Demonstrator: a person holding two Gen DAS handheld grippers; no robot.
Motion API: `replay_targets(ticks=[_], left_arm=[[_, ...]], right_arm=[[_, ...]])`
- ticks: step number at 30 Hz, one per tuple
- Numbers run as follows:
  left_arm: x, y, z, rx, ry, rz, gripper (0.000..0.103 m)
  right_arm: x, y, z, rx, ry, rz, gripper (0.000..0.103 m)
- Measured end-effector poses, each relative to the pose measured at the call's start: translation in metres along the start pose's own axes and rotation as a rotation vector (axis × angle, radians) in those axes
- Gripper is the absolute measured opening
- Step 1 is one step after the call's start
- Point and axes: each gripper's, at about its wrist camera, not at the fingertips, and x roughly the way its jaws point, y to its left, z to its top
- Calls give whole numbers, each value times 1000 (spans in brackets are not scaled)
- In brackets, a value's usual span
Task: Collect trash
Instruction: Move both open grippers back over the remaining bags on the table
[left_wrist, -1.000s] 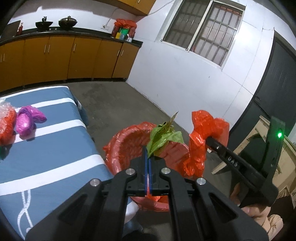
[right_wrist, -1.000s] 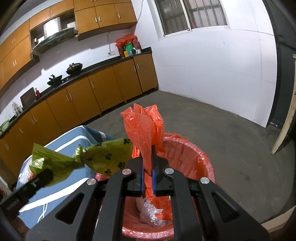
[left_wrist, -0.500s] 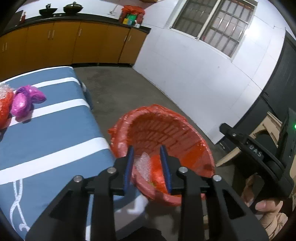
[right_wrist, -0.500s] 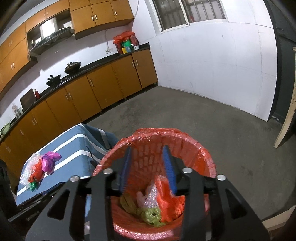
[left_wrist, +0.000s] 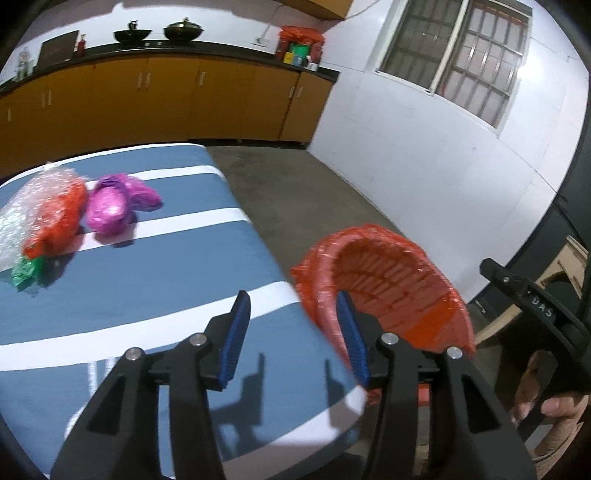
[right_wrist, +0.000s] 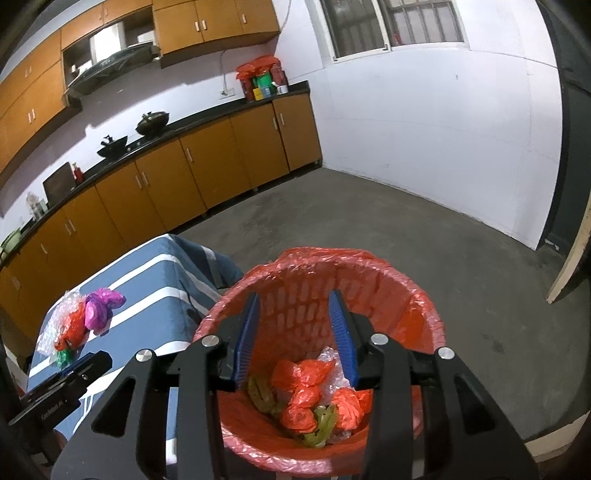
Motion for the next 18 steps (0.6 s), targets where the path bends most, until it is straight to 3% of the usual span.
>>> replay_targets(ticks=[11, 14, 18], left_arm=[[-17, 53, -1, -45, -33, 128, 54], [-31, 79, -1, -65, -56, 191, 60], [-50, 118, -1, -112, -89, 291, 73]], right_arm=[[11, 48, -4, -99, 38, 67, 40], [15, 68, -5, -128, 44, 100, 62], [23, 101, -6, -167, 56, 157, 65]])
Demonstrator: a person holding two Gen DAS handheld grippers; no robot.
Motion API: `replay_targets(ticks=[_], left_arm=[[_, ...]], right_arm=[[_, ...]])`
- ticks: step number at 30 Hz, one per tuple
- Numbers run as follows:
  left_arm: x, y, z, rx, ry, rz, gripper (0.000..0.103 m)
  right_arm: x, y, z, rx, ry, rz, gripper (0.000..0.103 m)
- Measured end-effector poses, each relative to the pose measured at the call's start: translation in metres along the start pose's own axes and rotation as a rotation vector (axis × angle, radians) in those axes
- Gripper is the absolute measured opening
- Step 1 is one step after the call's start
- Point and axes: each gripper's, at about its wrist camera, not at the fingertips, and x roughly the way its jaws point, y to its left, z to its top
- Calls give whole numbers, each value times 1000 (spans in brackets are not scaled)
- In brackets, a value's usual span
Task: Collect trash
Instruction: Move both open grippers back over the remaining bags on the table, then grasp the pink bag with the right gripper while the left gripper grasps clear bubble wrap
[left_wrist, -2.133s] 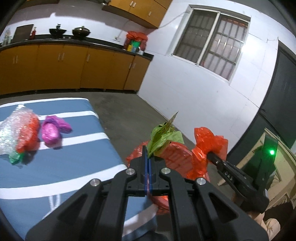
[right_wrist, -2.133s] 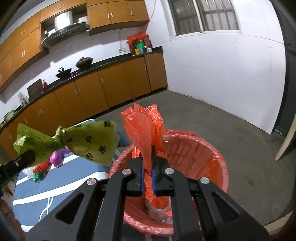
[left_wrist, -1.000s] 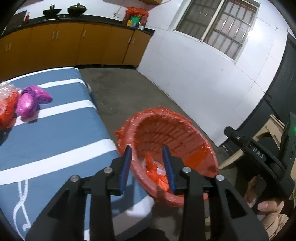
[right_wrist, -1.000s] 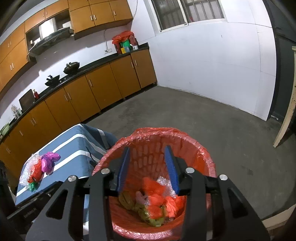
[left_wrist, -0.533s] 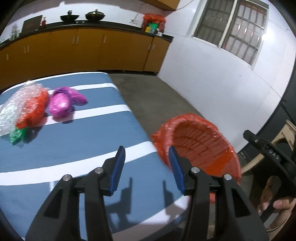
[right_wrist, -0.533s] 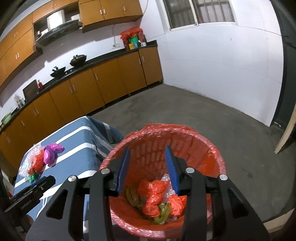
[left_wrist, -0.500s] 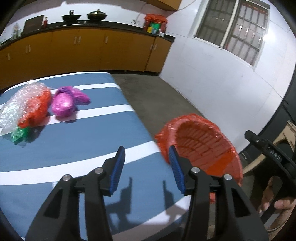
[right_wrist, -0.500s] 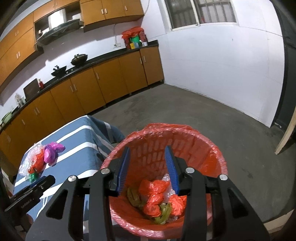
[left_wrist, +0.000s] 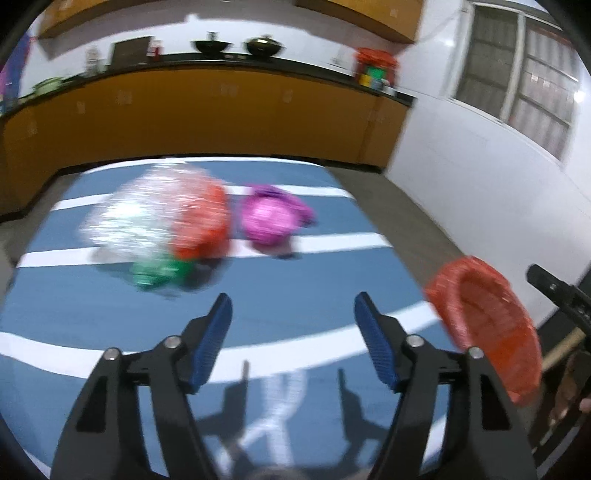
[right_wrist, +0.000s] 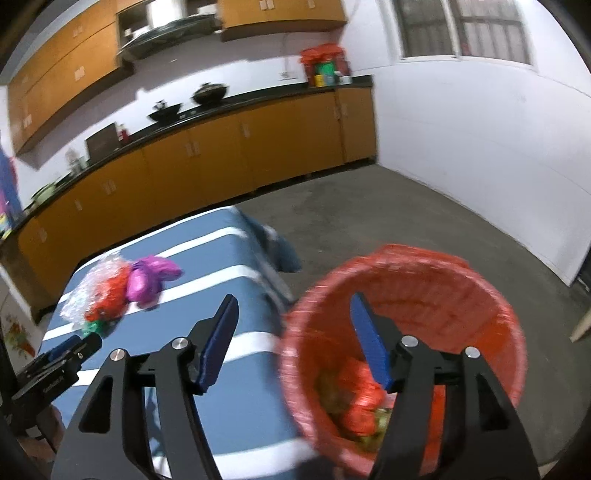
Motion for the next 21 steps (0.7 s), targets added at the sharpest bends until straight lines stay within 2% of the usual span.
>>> replay_targets(ticks=[4, 9, 15, 21], left_arm=[[-9, 48, 6, -54, -42, 120, 82], [-16, 107, 10, -138, -79, 231, 83], [-17, 149, 19, -184, -104, 275, 83], [-4, 171, 39, -176, -121, 262, 83]], right_arm=[[22, 38, 2, -45, 41, 56, 68], [55, 96, 0, -118, 90, 116, 68], [100, 157, 4, -202, 112, 183, 68], [139, 187, 15, -204, 125, 197, 68]])
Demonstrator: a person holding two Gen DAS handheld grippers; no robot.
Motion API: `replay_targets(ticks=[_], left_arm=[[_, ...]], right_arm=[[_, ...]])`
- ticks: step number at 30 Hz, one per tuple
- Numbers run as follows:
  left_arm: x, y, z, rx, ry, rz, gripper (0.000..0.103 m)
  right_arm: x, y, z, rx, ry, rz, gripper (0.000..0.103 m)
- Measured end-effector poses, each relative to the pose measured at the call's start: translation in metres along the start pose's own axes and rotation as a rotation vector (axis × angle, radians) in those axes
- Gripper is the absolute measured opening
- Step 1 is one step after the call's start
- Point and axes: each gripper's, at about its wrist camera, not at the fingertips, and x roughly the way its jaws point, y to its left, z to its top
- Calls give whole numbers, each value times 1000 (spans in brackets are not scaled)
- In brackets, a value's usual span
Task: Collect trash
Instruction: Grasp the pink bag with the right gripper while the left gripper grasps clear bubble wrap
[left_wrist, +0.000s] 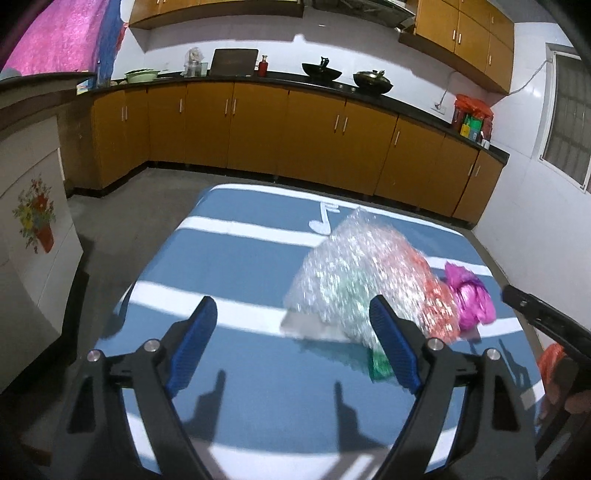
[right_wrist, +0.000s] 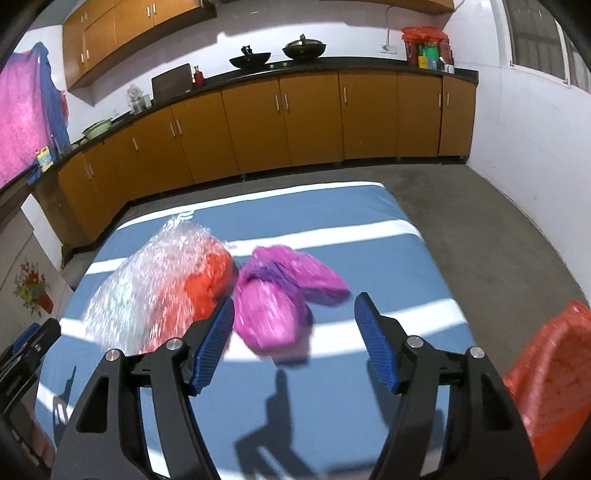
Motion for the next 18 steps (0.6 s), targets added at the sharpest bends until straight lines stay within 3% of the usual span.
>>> replay_targets(ticks=[7, 11, 18], left_arm=[[33, -14, 23, 61, -3, -24, 83], [53, -19, 30, 88, 23, -50, 83], [84, -31, 31, 124, 120, -71, 83]], right_arm=[[37, 8, 6, -38, 47, -25, 67], [49, 11, 2, -76, 92, 8, 42], [29, 5, -9, -121, 67, 15, 34]])
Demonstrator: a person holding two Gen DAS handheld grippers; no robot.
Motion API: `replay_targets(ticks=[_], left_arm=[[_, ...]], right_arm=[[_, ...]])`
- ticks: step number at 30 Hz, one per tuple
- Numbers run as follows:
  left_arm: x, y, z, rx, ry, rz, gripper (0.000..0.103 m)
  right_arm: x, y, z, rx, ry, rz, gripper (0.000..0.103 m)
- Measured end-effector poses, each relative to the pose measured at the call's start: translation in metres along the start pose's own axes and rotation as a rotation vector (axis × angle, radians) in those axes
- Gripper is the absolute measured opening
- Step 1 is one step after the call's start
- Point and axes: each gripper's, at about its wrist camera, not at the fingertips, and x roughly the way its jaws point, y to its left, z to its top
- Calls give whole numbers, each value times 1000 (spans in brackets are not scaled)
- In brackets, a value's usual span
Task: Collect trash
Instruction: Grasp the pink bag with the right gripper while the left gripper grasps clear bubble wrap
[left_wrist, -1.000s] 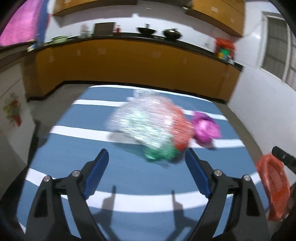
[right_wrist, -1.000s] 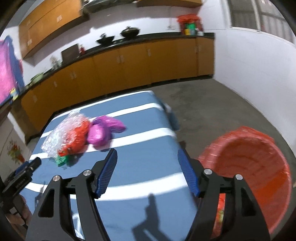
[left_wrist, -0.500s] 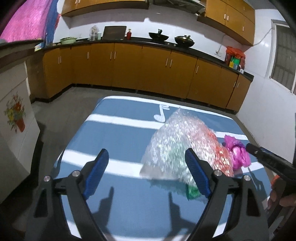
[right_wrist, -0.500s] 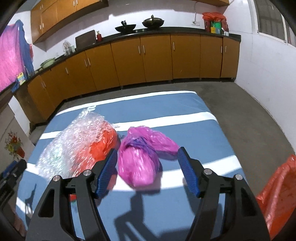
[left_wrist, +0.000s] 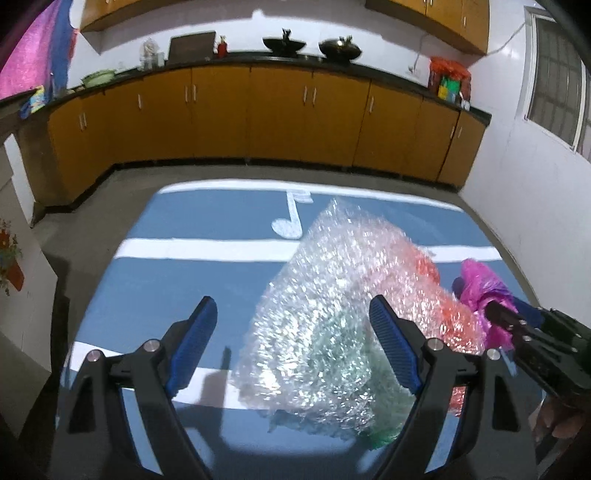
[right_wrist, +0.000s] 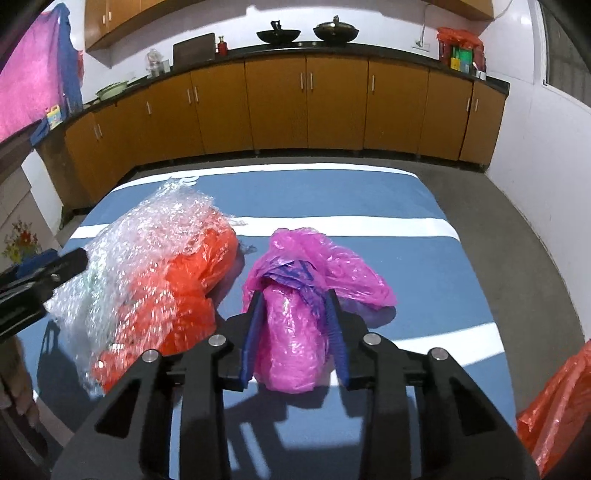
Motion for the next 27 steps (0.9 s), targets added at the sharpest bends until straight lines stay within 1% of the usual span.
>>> replay_targets(ticks=[2, 3, 4, 5, 6, 7, 8, 11, 12, 13, 15, 18, 21, 27], left_arm=[[4, -5, -3, 10, 21, -11, 82], [6, -8, -5, 21, 26, -6, 79], [7, -12, -8, 37, 32, 2, 71], [9, -17, -11, 57, 46, 10, 67], [10, -18, -14, 62, 48, 8, 60], [10, -20, -16, 64, 48, 5, 54], [9, -21, -17, 62, 45, 3, 51], [3, -23, -19, 56, 35, 12, 33], [1, -23, -20, 55, 31, 12, 23], [-2, -22, -20, 52, 31, 4, 16], [-8, -20, -21, 52, 23, -5, 12], [-19, -19, -22, 61, 0, -4, 10], [-35, -19, -24, 48, -27, -10, 8], [-70, -20, -19, 34, -90, -32, 8]], right_arm=[[-4, -5, -4, 24, 1, 5, 34], [-5, -8, -6, 33, 2, 7, 34], [-8, -10, -8, 43, 3, 8, 34], [-11, -13, -10, 50, 4, 9, 34], [-11, -13, -11, 52, 5, 9, 34], [-11, -13, -11, 52, 6, 9, 34], [-13, -13, -12, 51, 6, 7, 34], [-18, -14, -14, 55, 10, 6, 34], [-20, -15, -15, 57, 10, 6, 33], [-21, -16, -16, 59, 10, 6, 32], [-24, -20, -17, 60, 8, 6, 29], [-30, -23, -19, 61, 8, 6, 25], [-34, -24, -25, 53, 10, 4, 22], [-48, -30, -29, 78, 3, 10, 19]])
